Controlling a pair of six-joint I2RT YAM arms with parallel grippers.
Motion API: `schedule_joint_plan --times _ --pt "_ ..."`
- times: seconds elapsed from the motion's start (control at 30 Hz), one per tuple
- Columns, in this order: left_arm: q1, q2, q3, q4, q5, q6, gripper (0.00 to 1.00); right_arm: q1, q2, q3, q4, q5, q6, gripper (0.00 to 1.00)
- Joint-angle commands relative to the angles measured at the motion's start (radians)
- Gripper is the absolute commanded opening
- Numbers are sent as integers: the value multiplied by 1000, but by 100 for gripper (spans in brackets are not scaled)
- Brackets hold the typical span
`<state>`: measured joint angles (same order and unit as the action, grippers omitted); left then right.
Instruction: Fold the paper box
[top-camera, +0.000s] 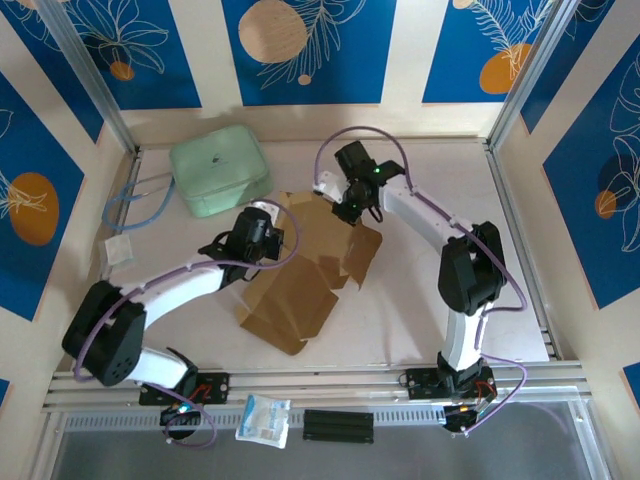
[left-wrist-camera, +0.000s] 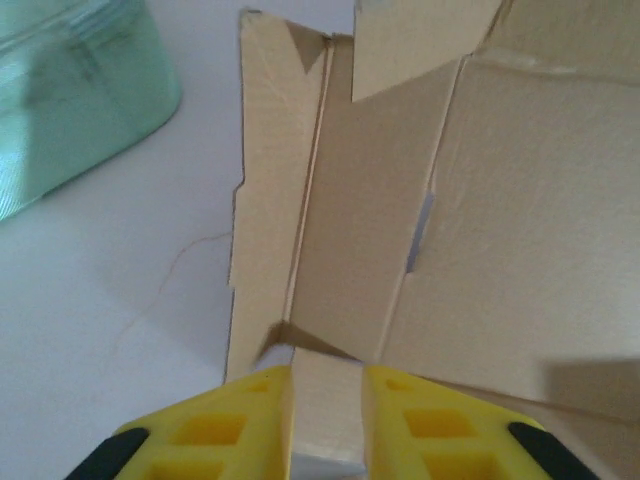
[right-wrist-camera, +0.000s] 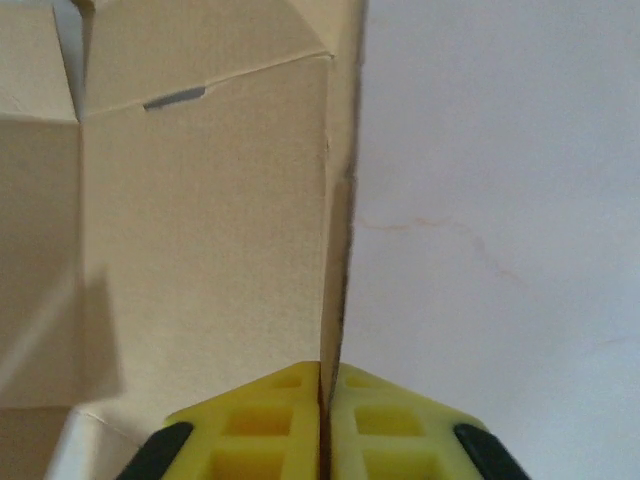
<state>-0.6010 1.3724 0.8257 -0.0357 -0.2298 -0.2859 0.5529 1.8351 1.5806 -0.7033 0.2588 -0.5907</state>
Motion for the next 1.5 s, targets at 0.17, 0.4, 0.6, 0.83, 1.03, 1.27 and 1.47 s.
schedule_joint_plan --times 0.17,0.4,0.6,0.83,1.03,1.27,1.47 --pt "148 -166 134 -283 283 -501 45 107 -190 -312 683 165 -355 6" --pt "263 -125 142 -115 585 -710 45 174 -183 -455 946 220 -546 5" --pt "267 -49 199 -91 586 -737 48 202 -168 -499 1053 234 -636 5" --pt "280 53 246 -88 560 -719 47 211 -168 -505 1049 228 -644 5" --pt "286 66 231 -17 571 -717 46 213 -177 -508 1039 215 -627 5" --pt "295 108 225 60 612 -758 46 217 -177 -501 1020 199 -608 5" --pt "296 153 221 123 663 -805 38 217 -169 -487 989 197 -584 4"
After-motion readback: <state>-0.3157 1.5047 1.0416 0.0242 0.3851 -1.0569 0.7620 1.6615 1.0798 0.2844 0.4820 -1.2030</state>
